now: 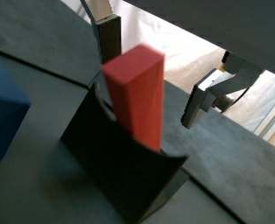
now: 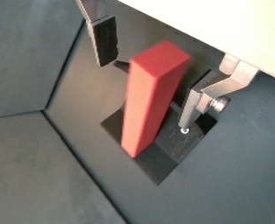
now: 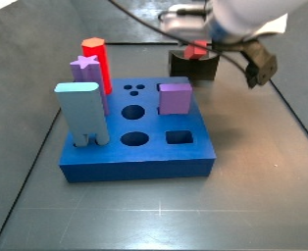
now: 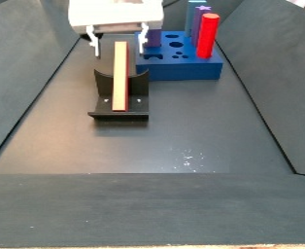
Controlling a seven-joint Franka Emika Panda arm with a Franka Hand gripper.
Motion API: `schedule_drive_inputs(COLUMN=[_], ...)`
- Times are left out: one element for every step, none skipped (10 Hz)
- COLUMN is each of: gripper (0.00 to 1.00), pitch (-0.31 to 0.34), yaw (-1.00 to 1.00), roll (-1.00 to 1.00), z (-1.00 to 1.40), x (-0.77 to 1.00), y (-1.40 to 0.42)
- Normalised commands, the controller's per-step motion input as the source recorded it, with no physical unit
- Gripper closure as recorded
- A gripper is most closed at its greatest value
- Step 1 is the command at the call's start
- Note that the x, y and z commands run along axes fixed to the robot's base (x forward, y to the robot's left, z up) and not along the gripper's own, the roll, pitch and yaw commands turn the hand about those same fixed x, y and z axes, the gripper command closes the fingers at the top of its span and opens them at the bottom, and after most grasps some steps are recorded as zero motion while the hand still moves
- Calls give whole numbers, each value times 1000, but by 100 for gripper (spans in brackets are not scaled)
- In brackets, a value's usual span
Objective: Pick up the rectangle object. Move up. Place the rectangle object on the fixture. Regrasp the rectangle object. Move to above the board. Insert the rectangle object.
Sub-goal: Regrasp the rectangle object, then move to above the board.
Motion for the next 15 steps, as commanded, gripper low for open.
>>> schedule_drive_inputs(gripper=[0, 100, 100, 100, 100, 100, 100, 100, 100, 100, 100, 100, 100, 100, 100], pitch=[-11, 0, 80, 65, 49, 24, 8, -9, -15, -24, -26, -27, -22, -16, -6], yaw=[1, 0, 105, 99, 95, 85, 78, 63, 55, 39, 25, 13, -3, -13, -20], roll=[76, 0, 188, 160, 127, 64, 26, -13, -24, -39, -44, -55, -56, -57, -59], z=[-220, 0, 1000, 1000, 1000, 1000, 1000, 1000, 1000, 1000, 1000, 1000, 1000, 1000, 1000], x=[74, 0, 3, 4, 3, 0, -1, -4, -7, -13, -17, -23, -30, -33, -37], y=[-2, 0, 207, 202, 196, 184, 180, 173, 168, 158, 151, 143, 133, 124, 116])
